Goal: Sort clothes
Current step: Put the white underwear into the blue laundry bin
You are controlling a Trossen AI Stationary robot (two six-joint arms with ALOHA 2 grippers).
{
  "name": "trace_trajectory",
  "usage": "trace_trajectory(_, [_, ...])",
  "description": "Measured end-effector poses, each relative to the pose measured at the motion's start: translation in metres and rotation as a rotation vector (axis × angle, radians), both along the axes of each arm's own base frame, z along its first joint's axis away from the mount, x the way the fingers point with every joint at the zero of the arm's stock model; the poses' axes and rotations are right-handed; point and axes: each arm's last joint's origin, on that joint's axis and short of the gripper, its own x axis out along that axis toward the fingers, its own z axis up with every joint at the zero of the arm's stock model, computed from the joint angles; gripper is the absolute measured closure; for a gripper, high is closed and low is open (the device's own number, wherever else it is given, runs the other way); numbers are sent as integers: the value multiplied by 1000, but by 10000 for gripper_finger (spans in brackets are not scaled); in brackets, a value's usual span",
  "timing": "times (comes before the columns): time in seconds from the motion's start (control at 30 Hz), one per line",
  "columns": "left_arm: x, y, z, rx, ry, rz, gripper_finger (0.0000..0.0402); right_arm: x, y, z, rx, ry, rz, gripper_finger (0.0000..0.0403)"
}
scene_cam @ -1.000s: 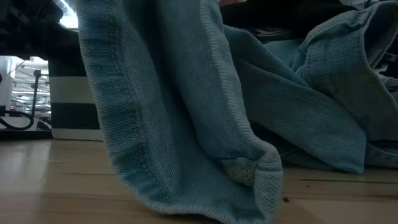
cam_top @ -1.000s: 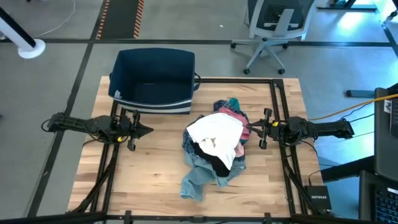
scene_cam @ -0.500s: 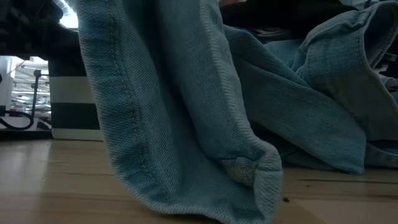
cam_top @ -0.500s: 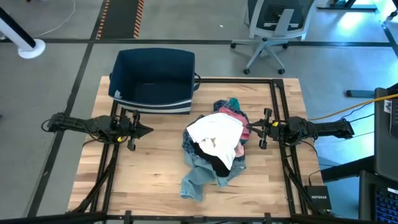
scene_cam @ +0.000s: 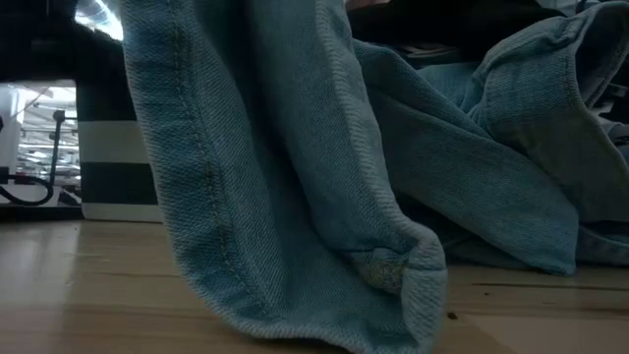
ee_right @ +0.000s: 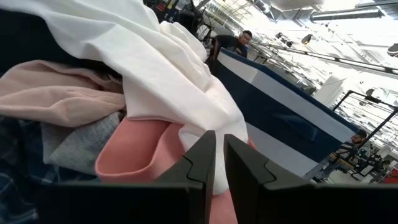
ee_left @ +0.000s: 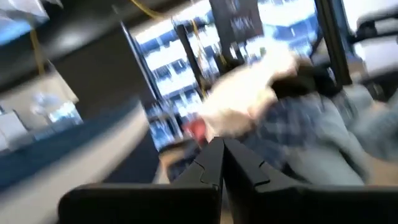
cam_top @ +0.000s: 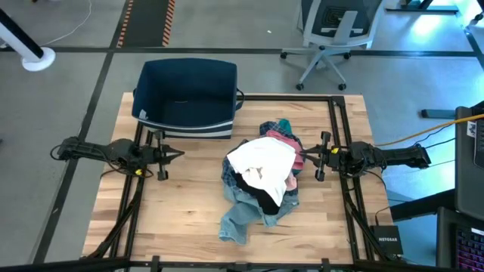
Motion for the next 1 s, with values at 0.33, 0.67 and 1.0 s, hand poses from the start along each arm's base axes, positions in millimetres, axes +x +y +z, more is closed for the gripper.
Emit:
trace_trajectory(0.33, [-10, 2, 29, -133, -330, -26, 400, 0, 0, 0, 0, 0, 0, 352])
trace_trajectory(0.67, [-16, 3, 39, -228, -450, -61, 400, 0, 0, 1, 1, -9, -2, 352])
trace_trajectory(1.0, [-20, 4, 59, -223, -467, -60, 400, 0, 0, 2, 59, -23, 8, 352])
